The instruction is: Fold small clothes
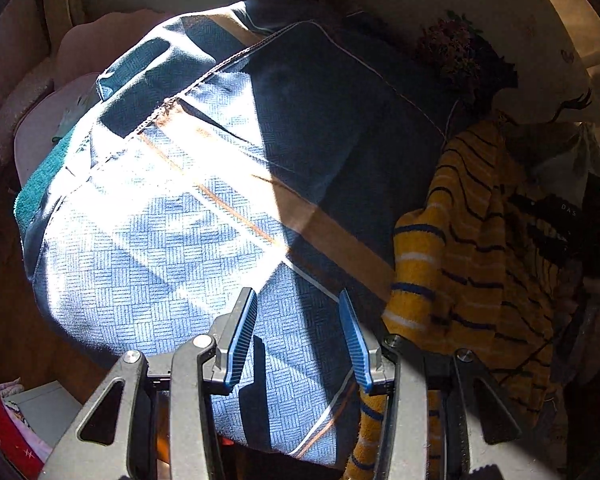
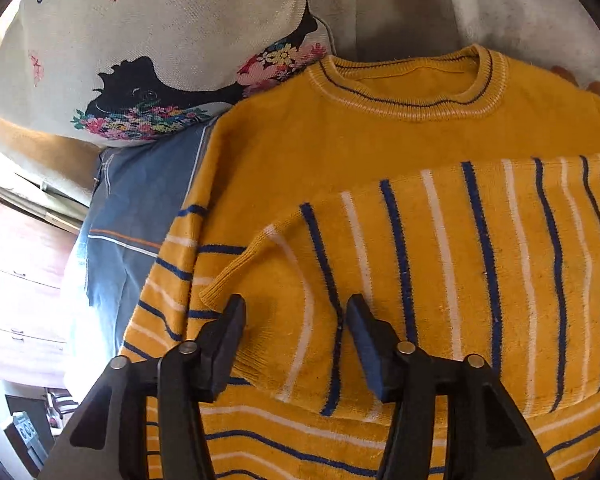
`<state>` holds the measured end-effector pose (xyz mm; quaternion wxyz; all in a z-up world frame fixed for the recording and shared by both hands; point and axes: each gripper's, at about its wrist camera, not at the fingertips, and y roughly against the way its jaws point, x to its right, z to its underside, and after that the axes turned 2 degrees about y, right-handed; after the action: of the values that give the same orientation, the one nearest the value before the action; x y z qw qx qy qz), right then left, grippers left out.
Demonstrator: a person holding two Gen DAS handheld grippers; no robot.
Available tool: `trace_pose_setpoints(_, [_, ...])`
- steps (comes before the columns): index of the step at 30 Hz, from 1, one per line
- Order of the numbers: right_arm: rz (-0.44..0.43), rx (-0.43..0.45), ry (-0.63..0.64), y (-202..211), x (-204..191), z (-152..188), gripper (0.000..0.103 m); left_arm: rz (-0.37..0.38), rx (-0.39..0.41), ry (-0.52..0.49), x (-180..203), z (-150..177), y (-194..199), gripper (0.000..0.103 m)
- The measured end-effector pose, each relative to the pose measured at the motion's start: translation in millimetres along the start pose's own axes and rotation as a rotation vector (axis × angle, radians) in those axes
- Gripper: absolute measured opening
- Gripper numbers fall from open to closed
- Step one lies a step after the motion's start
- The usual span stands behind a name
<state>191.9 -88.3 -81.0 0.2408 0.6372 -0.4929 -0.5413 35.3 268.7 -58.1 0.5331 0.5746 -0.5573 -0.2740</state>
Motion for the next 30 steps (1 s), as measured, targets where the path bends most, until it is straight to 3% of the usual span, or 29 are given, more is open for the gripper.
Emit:
trace_pose_setpoints(4, [-0.03, 0.014, 0.056, 1, -8, 2, 0.084, -0.011, 0.009, 0.006, 1, 7, 4, 0.042])
trace_pose_setpoints(7, [-0.004, -0.001, 0.111, 4, -19, 3, 0.087, -0.016, 0.008, 0.002, 4, 16, 6, 0.042])
trace_pose_setpoints(9, [0.035, -0.021, 0.097, 5, -28, -1, 0.078, -0.023, 0.011, -0.003, 8, 24, 9, 0.042])
trace_pose_setpoints(10, [0.065, -0.026, 0.078, 10, -32, -1, 0.065, -0.028, 0.015, 0.0, 9, 28, 11, 0.042])
trace_pose_setpoints(11, [0.048, -0.018, 0.077, 18, -35, 2, 0.062, -0.033, 0.02, 0.005, 9, 33, 12, 0.042])
trace_pose_setpoints(13, [-0.066, -0.014, 0.125, 39, -51, 18, 0.058, -0.047, 0.028, 0.027, 7, 41, 16, 0.042])
trace_pose_setpoints(15, [-0.186, -0.07, 0.184, 52, -70, 42, 0.057, -0.06, 0.035, 0.061, -2, 51, 19, 0.042])
trace_pose_setpoints(17, [-0.33, -0.182, 0.23, 52, -88, 81, 0.057, -0.078, 0.042, 0.101, -14, 59, 23, 0.042])
trace_pose_setpoints(19, [-0.403, -0.327, 0.296, 40, -105, 122, 0.057, -0.086, 0.05, 0.143, -26, 65, 29, 0.042])
trace_pose_setpoints(22, [-0.371, -0.414, 0.404, 25, -116, 170, 0.055, -0.104, 0.071, 0.187, -39, 77, 39, 0.042])
trace_pose_setpoints(25, [-0.365, -0.479, 0.375, 4, -115, 186, 0.053, -0.115, 0.09, 0.214, -46, 91, 51, 0.042])
trace_pose_setpoints(27, [-0.355, -0.465, 0.393, 0, -117, 187, 0.05, -0.118, 0.097, 0.232, -48, 101, 56, 0.042])
trace_pose_setpoints(28, [-0.344, -0.455, 0.401, 0, -120, 185, 0.045, -0.116, 0.098, 0.24, -48, 105, 57, 0.042])
trace_pose_setpoints(29, [-0.332, -0.445, 0.415, 0, -125, 184, 0.024, -0.115, 0.099, 0.246, -49, 109, 57, 0.042])
trace_pose_setpoints(30, [-0.329, -0.436, 0.443, 2, -130, 185, 0.01, -0.115, 0.102, 0.25, -49, 112, 57, 0.042])
